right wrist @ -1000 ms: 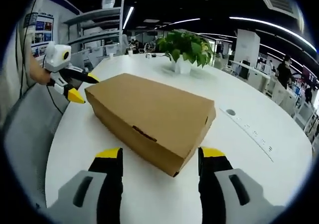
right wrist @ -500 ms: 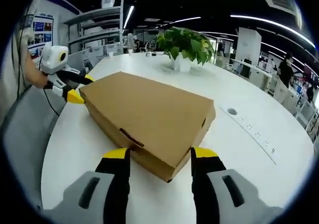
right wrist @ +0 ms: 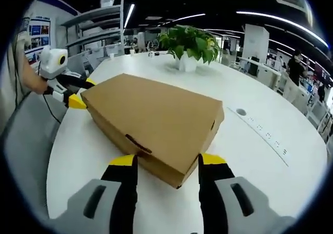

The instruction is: Operate the shoe box by opening the lid, removing the specified soft item, and placing it in the target area until the item is outside and the box remains undamaged.

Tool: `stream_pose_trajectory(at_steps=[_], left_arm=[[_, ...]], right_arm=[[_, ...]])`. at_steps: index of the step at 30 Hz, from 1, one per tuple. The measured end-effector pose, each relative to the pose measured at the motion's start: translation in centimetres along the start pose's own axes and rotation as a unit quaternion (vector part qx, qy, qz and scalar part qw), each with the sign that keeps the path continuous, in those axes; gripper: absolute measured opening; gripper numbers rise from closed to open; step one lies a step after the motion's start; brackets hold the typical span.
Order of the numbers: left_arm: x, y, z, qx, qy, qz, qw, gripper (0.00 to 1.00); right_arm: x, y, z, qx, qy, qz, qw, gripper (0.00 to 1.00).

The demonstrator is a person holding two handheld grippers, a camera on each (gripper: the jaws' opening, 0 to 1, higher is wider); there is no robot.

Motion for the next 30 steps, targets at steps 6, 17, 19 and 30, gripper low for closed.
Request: stream_pose_trajectory(at_steps=[6, 17, 19, 30], left_arm=[[0.2, 0.1, 0.7, -0.005, -0.01, 0.007, 0.9999, 0.55], [0.6, 0.4, 2.0, -0.014, -0.031, 0.025, 0.9991, 0.54], [0.7, 0.4, 2.4, -0.013, -0.036, 0.03, 0.9988, 0.53], [0.9, 0.7, 3.6, -0.02, -0.06, 0.05, 0.9968, 0.52]], right_arm=[[0.1, 0.3, 0.8, -0.004, -0.005, 0.007, 1.0, 0.42], [0.4, 0.8, 2.8, -0.018, -0.024, 0.018, 0.9994, 0.41], [0.4, 0.9, 3.3, -0.024, -0.03, 0.02, 0.9991, 0.41], [0.7, 1.3, 5.5, -0.042, -0.057, 0.031, 0.997, 0.41]])
Point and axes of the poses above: the point that each gripper's makers call its tool centre point, and the gripper's own axes: x roughly backward along the fingers, z roughly to its left, y roughly out of its top, the point moved 10 cm from there along x, roughly backward along the fingers, and after that the axes turned 15 degrees about x, right-handed, at the moved point
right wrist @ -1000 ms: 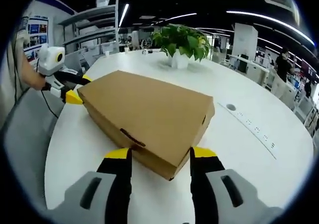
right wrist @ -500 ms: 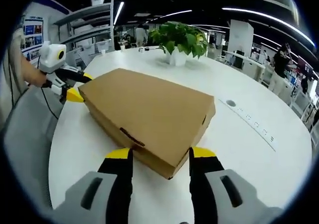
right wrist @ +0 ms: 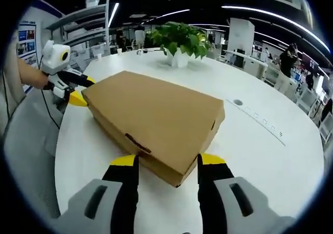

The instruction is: Operate the shoe box by opening the lid, removing the specified soft item, and placing it in the target area until the item is outside and the box remains undamaged.

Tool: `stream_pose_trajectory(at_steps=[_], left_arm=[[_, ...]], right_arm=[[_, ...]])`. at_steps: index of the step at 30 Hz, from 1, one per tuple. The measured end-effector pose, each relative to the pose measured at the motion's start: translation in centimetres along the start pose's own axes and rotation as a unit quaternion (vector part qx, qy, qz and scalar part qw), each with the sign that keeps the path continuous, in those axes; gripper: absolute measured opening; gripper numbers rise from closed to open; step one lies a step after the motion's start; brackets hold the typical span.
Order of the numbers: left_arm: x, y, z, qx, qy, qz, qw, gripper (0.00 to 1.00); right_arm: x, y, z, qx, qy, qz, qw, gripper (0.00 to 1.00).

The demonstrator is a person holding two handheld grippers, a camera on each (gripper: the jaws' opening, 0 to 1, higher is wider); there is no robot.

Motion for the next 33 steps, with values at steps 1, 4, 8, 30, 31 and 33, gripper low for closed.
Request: stream_pose_trajectory(at_steps=[1, 4, 8, 30, 31, 33], left_arm=[[0.0, 0.0, 0.1, -0.002, -0.003, 0.002, 1.0, 0.52], [0.2, 0.1, 0.5, -0.007, -0.01, 0.006, 0.9999, 0.52], [0.3, 0.2, 1.1, -0.016, -0.02, 0.013, 0.9996, 0.52], [1.2, 0.5, 2.9, -0.046, -0.055, 0.039, 0.9966, 0.52], [1.4, 0.5, 2.9, -0.048, -0.057, 0.04, 0.9964, 0.52], [1.6, 0.5, 3.0, -0.05, -0.059, 0.041, 0.9961, 0.52]], right_arm=[[0.1, 0.0, 0.2, -0.002, -0.003, 0.001, 1.0, 0.41], [0.2, 0.1, 0.8, -0.007, -0.01, 0.003, 0.9999, 0.41], [0.4, 0.2, 1.8, -0.013, -0.021, 0.007, 0.9997, 0.41], [1.0, 0.7, 5.5, -0.017, -0.058, 0.027, 0.9978, 0.39], [1.0, 0.7, 5.7, -0.018, -0.058, 0.027, 0.9978, 0.39], [1.0, 0.8, 6.0, -0.02, -0.061, 0.027, 0.9976, 0.39]])
Point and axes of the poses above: the point that each gripper's makers call its tool centre point, and the gripper's own axes: x roughly backward along the fingers, z roughly to its left, y roughly out of its top, the point moved 10 cm from there along x, roughly backward along the fingers, and after that the axes turned 15 degrees about x, right-handed, at the moved point
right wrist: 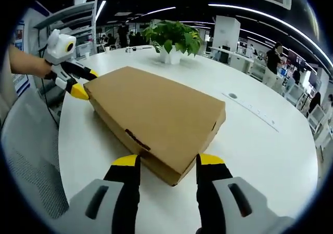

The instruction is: Operate the shoe box by opening the lid, removing the specified soft item, and placing it in the target area until the item is outside and the box remains undamaged.

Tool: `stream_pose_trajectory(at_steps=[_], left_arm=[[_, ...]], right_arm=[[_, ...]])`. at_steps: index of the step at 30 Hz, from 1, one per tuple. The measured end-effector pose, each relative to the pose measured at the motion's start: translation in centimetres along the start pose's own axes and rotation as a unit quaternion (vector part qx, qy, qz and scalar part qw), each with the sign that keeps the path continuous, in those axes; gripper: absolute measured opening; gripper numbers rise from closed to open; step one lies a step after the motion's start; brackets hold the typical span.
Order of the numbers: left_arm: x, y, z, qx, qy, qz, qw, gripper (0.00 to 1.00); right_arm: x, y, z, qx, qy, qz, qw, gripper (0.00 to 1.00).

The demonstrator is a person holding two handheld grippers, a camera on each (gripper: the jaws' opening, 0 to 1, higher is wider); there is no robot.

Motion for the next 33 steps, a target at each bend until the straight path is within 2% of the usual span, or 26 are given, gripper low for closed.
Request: stream_pose_trajectory(at_steps=[12, 33], left_arm=[[1.0, -0.2, 1.2, -0.013, -0.016, 0.009, 0.9997, 0.52], [3.0, -0.3, 3.8, -0.04, -0.034, 0.043, 0.9977, 0.53]], right_arm=[[0.3, 0.6, 1.9, -0.001, -0.003, 0.004, 1.0, 0.37], [0.5, 1.9, 5.8, -0.01, 0.0, 0.001, 0.9999, 0.33]])
Point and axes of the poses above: the point that each gripper's makers call its tool centre point, and the gripper's own axes: x roughly backward along the fingers, z roughly to its left, y roughly out of its top, the point moved 10 cm from there along x, roughly backward along the fingers, and after that the axes turned 15 degrees about x, right-handed, at the moved point
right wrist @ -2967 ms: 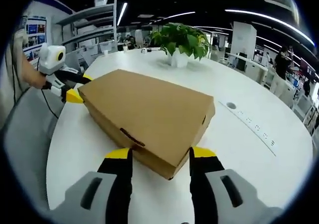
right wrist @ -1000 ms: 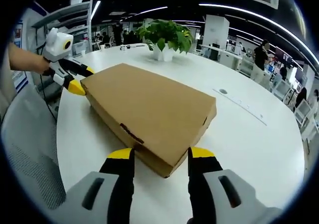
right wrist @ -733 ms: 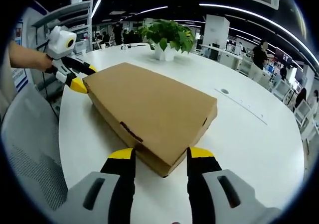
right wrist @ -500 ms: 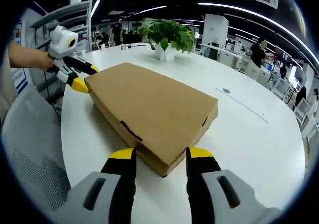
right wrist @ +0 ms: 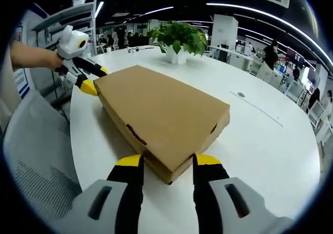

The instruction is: Operate the shoe box by opening the lid, removing the specified soft item, and placing it in the target area until the item is outside and the box remains undamaged.

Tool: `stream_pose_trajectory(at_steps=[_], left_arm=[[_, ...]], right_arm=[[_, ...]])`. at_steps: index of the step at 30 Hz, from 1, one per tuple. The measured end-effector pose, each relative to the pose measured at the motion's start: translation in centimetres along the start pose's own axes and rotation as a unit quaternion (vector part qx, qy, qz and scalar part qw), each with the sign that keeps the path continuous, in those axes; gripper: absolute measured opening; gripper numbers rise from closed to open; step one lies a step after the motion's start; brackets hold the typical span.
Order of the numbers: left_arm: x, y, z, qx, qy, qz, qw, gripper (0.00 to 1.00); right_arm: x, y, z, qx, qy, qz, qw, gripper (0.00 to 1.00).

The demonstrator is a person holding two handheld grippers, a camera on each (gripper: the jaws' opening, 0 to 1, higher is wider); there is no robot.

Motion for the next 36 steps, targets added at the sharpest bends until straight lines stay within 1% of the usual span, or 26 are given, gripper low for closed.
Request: stream_pose_trajectory(at_steps=[3, 13, 23, 36], left_arm=[[0.4, -0.2, 0.3, -0.002, 0.0, 0.004, 1.0, 0.52], [1.5, -0.9, 1.1, -0.006, -0.003, 0.015, 0.9999, 0.52], [2.4, -1.7, 1.5, -0.005, -0.004, 0.013, 0.9999, 0.51], [3.0, -2.3, 1.5, -0.005, -0.003, 0.012, 0.9999, 0.51]], right_arm=[[0.0, 0.1, 0.6, 0.007, 0.002, 0.0, 1.0, 0.33], [0.1, 0.6, 2.2, 0.005, 0.01, -0.007, 0.9999, 0.32], [0.3, 0.9, 3.8, -0.005, 0.012, -0.012, 0.9998, 0.34], [0.4, 1.0, 4.5, -0.019, 0.01, -0.019, 0.9996, 0.35]])
Point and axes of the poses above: the point that each gripper's makers call its tool centre point, and the gripper's own axes: x roughly backward along the fingers, z roughly to its left, y roughly out of its top, the point moved 10 cm from there along x, roughly backward along the fingers, and after that the axes turned 15 degrees about x, right-handed, at the moved point
